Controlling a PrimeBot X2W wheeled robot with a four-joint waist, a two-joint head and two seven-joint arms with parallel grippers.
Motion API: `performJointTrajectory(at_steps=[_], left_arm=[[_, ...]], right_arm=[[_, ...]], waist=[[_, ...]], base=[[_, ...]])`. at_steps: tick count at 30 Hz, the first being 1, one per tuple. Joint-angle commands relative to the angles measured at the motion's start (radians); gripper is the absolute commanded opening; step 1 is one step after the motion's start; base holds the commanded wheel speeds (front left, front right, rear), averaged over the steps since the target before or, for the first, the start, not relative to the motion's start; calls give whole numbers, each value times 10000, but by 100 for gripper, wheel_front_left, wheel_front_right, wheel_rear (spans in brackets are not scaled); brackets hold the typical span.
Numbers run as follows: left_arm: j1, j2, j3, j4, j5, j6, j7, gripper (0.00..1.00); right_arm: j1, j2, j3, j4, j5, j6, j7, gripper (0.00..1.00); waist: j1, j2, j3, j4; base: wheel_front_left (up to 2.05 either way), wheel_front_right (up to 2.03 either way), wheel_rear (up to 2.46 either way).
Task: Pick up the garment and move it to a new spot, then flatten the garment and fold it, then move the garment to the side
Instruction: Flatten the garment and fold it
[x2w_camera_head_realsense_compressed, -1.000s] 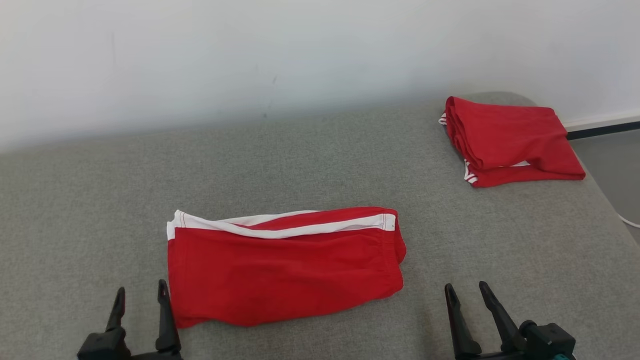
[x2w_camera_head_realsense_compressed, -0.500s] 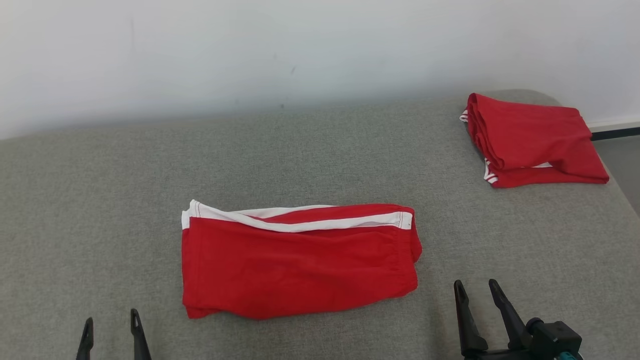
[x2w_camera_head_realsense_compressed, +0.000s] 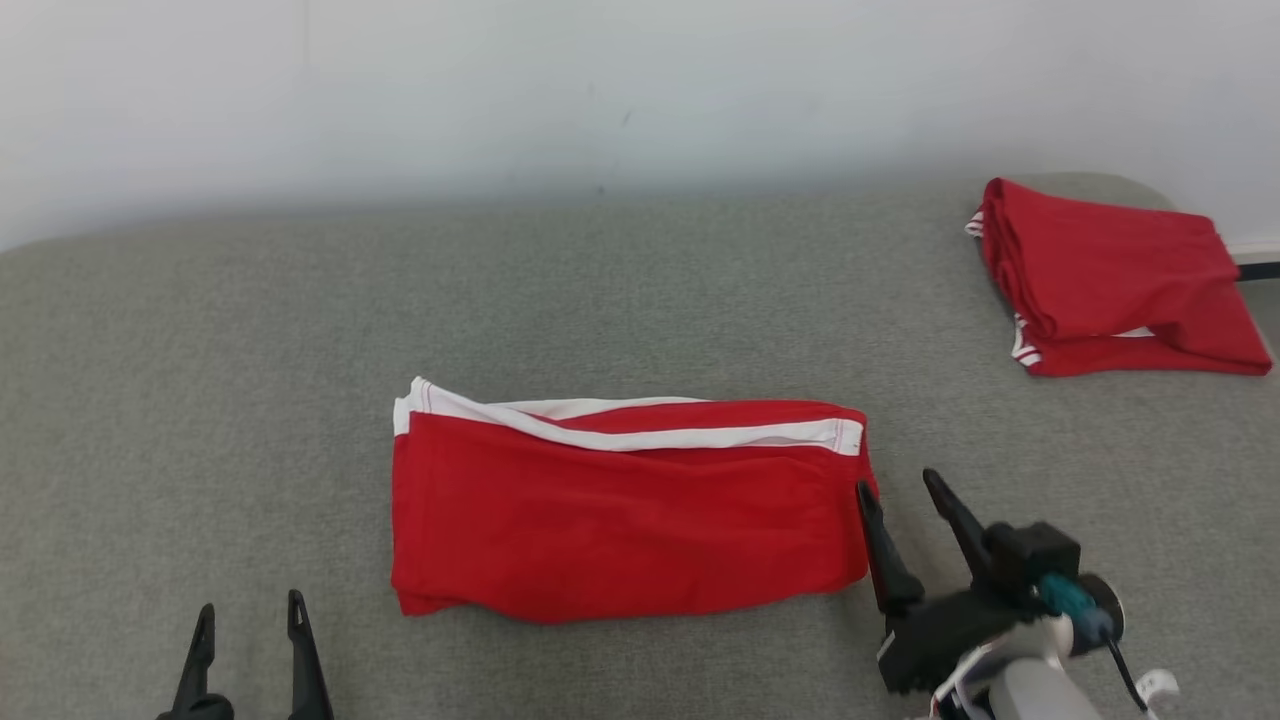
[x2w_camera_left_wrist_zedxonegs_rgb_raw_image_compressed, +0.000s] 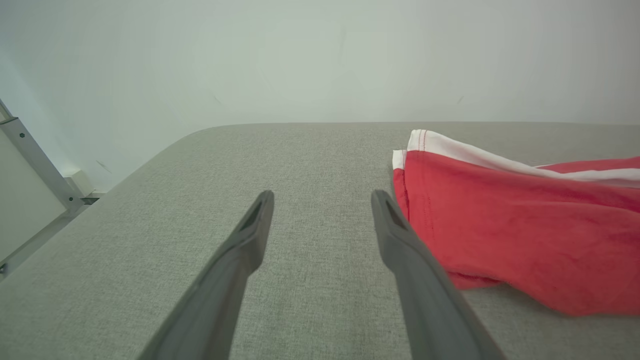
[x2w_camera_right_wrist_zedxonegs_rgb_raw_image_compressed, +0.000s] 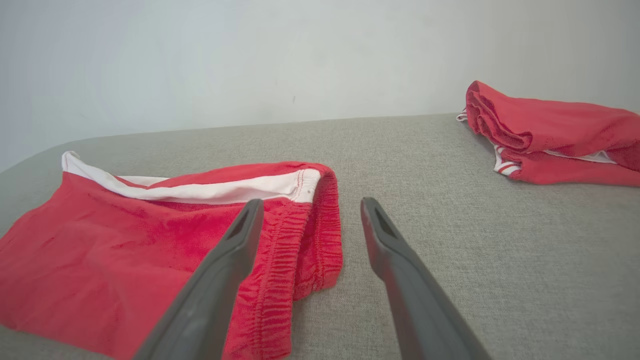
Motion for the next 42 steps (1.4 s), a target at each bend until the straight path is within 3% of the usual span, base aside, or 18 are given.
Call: performJointTrajectory(at_steps=[1, 7, 13, 21, 22, 23, 24, 25, 26, 33, 42], left_arm=[[-141, -19, -84, 24, -34, -6, -29, 100], [-438, -23, -475, 189, -262, 54, -29, 100], [-595, -22, -767, 302, -367, 61, -29, 100], [-594, -24, -1028, 510, -414, 61, -29, 100], [-572, -24, -1045, 527, -424, 49, -29, 100], [-556, -22, -1063, 544, -431, 40, -29, 100], [-556, -22, -1063, 544, -431, 40, -29, 100], [-537, -25, -1088, 548, -438, 47, -29, 100], [-511, -26, -1110, 556, -443, 49, -29, 100], [-171, -24, -1017, 623, -461, 11, -29, 100], [81, -25, -967, 616, -538, 8, -29, 100]], right_arm=[[-512, -62, 53, 439, -35, -18, -3, 100], [-2189, -333, 317, 3217, 103, -18, -5, 100], [-3151, -217, 311, 5448, 1413, -18, 292, 100], [-3170, -116, 1705, 5682, 3489, 8, 1413, 100], [-3129, -160, 1883, 5577, 3716, 8, 1466, 96], [-3091, -241, 2086, 5503, 3901, 8, 1515, 84], [-3091, -241, 2086, 5503, 3901, 8, 1515, 84], [-3074, -335, 2303, 5459, 4055, 8, 1540, 32], [-3050, -406, 2488, 5435, 4214, 8, 1569, 0], [-2909, -1227, 3463, 5131, 5349, -17, 1583, 0], [-2648, -3350, 4209, 4244, 6841, -20, 1763, 0]], waist=[[0, -1, 268, 308], [0, -1, 576, 933], [0, -1, 643, 1393], [0, -1, 427, 1553], [0, -1, 392, 1562], [0, -1, 357, 1572], [0, -1, 357, 1572], [0, -1, 328, 1580], [0, -1, 296, 1583], [0, -1, 39, 1374], [0, -1, -196, 858]], base=[[0, 0, 0], [0, 0, 0], [0, 0, 0], [0, 0, 0], [0, 0, 0], [0, 0, 0], [0, 0, 0], [0, 0, 0], [0, 0, 0], [0, 0, 0], [0, 0, 0]])
